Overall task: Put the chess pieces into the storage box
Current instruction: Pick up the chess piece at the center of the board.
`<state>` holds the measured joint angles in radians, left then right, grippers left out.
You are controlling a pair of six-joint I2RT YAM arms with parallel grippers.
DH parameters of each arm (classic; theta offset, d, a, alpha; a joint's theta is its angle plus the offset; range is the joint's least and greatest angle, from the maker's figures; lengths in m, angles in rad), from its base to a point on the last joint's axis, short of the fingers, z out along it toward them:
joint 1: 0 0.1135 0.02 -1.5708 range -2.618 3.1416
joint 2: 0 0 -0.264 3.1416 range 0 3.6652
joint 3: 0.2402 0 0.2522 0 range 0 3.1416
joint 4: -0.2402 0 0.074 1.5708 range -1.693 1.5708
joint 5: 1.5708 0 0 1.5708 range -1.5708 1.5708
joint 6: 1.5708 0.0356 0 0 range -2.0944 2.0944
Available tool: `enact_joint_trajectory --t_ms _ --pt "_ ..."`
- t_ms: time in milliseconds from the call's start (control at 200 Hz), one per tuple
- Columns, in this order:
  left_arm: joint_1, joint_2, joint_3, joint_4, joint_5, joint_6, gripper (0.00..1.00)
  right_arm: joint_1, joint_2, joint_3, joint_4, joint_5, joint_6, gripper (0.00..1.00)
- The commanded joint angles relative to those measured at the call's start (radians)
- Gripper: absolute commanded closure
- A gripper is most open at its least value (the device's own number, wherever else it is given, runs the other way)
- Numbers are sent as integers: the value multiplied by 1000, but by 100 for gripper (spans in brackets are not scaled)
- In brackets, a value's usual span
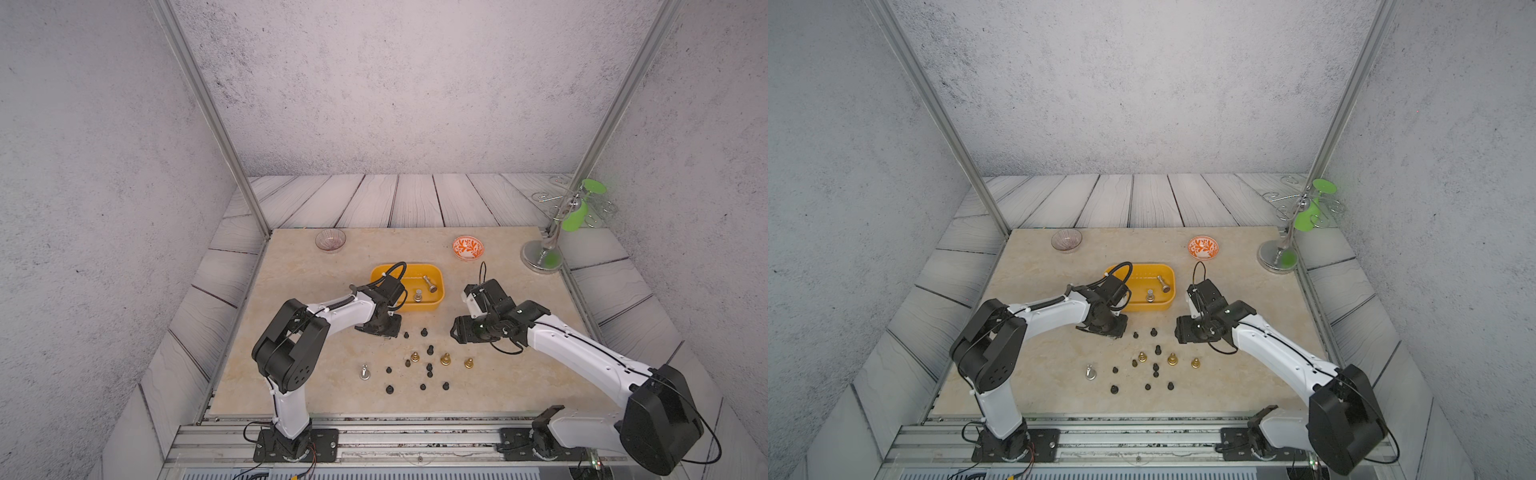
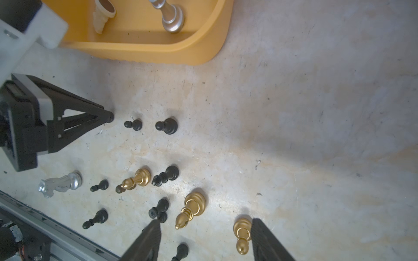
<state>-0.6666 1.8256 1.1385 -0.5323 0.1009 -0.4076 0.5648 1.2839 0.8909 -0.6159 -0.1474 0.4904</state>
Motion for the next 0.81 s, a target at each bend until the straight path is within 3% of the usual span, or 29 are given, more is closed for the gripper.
enact_joint_trajectory --t_ms 0,220,435,801 --pt "-10 14 14 3 -4 6 92 4 -31 -9 -7 6 8 35" --pt "-10 -26 7 -10 -6 7 100 4 -35 -15 -4 15 11 35" --pt "-10 -129 10 -20 22 11 100 4 -22 16 -48 33 -1 35" --pt "-8 -171 106 -65 31 1 100 3 -39 5 -50 32 -8 36"
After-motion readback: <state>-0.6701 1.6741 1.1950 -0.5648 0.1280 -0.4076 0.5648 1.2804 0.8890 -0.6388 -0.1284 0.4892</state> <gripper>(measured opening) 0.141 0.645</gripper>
